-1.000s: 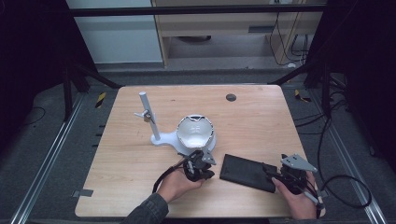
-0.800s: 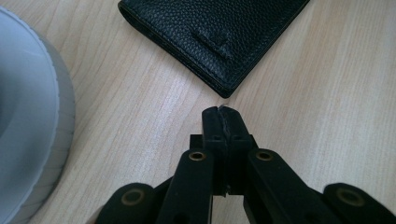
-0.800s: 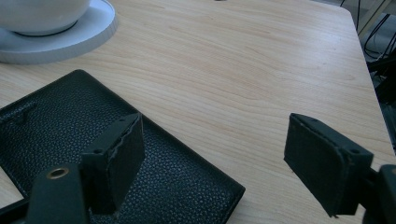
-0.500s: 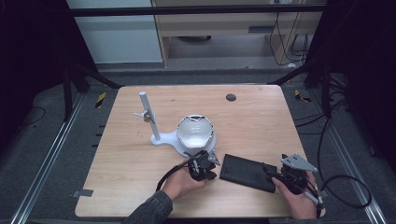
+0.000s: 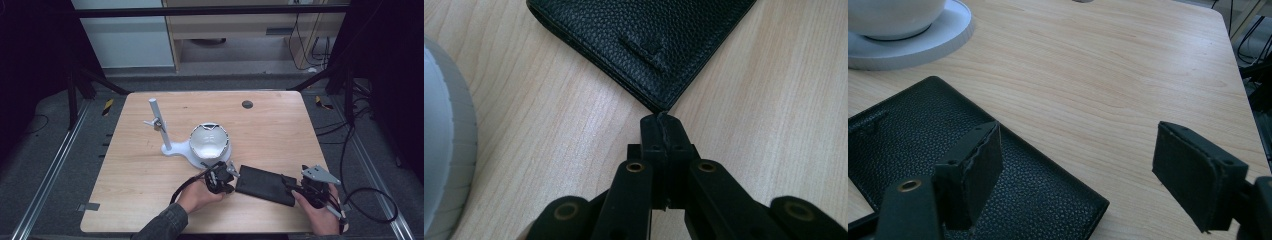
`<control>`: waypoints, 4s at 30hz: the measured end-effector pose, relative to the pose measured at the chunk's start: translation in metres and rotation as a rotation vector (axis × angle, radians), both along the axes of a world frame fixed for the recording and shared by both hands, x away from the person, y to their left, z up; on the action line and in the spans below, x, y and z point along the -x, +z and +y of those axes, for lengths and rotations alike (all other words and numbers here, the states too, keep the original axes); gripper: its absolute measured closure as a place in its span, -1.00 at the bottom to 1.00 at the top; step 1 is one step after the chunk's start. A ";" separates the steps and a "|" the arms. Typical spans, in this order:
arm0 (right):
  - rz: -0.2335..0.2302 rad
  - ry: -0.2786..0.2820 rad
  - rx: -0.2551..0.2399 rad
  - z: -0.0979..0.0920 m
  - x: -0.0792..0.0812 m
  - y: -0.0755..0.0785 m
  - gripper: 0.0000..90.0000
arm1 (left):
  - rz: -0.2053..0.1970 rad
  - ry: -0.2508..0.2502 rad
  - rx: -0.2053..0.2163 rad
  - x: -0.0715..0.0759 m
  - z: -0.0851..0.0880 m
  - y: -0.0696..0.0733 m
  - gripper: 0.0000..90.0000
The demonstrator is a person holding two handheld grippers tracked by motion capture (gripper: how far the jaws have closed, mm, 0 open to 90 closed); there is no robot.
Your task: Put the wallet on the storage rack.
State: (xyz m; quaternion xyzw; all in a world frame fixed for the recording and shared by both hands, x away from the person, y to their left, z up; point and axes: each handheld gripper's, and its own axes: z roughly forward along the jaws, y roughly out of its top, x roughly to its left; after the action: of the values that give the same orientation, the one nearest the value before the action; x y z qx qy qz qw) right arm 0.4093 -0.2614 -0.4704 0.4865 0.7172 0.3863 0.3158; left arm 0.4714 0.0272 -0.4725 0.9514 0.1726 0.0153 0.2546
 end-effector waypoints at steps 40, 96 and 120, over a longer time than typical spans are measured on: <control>0.062 0.293 0.250 0.058 0.019 -0.003 -0.76 | 0.024 0.063 0.219 -0.016 0.008 0.000 1.00; 0.068 0.381 0.696 0.077 -0.020 0.009 0.86 | -0.064 0.136 0.256 -0.020 0.000 0.011 0.73; -0.136 0.421 0.466 0.062 0.018 0.069 0.87 | -0.153 0.148 0.411 0.003 0.035 0.044 -0.60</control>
State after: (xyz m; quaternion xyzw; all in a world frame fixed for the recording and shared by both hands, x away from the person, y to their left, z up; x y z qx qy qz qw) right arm 0.3918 -0.1990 -0.4014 0.2149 0.8486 0.3001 0.3790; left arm 0.4683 0.0625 -0.4283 0.8604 0.2216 0.0706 0.4534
